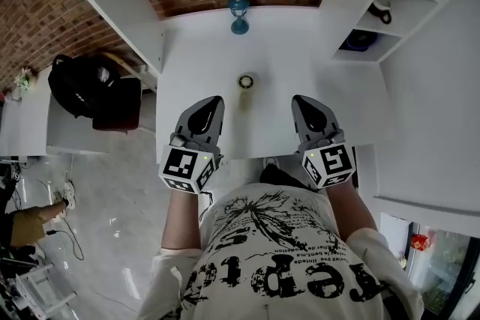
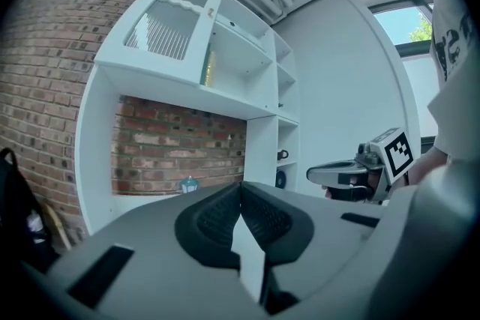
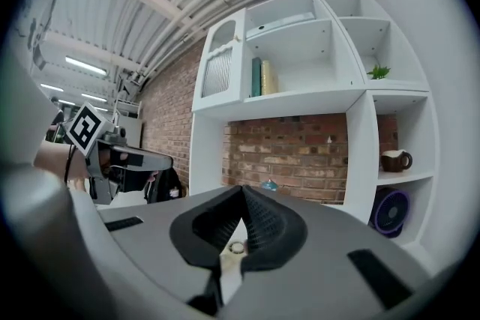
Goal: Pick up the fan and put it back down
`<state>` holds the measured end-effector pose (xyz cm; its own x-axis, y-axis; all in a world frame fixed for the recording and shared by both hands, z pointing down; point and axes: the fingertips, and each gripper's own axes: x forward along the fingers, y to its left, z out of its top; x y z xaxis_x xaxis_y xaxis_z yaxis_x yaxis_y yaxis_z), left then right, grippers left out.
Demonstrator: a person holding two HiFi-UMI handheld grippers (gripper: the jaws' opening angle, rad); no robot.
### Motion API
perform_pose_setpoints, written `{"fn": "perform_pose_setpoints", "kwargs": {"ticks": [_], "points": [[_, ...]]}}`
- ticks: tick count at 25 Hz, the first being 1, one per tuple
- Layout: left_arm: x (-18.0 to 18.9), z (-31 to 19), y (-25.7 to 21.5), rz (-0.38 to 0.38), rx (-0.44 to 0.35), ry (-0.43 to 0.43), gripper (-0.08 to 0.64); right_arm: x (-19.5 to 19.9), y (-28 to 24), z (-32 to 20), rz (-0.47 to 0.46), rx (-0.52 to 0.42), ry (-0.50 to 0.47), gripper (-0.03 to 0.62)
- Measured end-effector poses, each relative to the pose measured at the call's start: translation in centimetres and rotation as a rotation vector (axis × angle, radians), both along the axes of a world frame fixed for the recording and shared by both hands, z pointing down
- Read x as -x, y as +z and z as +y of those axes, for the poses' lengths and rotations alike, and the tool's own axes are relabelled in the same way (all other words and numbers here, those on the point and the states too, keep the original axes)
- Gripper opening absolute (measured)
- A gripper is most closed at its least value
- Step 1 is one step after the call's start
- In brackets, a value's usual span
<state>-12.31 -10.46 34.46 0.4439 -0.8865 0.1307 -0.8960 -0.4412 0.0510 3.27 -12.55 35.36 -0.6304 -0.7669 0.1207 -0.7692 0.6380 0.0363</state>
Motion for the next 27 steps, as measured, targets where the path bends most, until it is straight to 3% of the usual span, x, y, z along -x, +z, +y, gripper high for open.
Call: {"fn": "perform_pose_setpoints", "kwargs": {"ticks": [5, 13, 27], "points": [[-0.1, 1.2, -0.4, 0.022, -0.017, 0.018, 0.014, 0.6, -0.2, 1.1, 0.017, -0.013, -0.011, 0.012], [-1.0, 1.6, -0.4, -0.011, -0.026, 0.024, 0.014, -0.1, -0.2, 1.5, 0.005, -0.022, -0.007, 0.012], [-1.8, 0.3, -0.2, -0.004, 0.014, 0.009, 0.014, -1.4, -0.8, 0.3, -0.019, -0.007, 0.004, 0.012]]}}
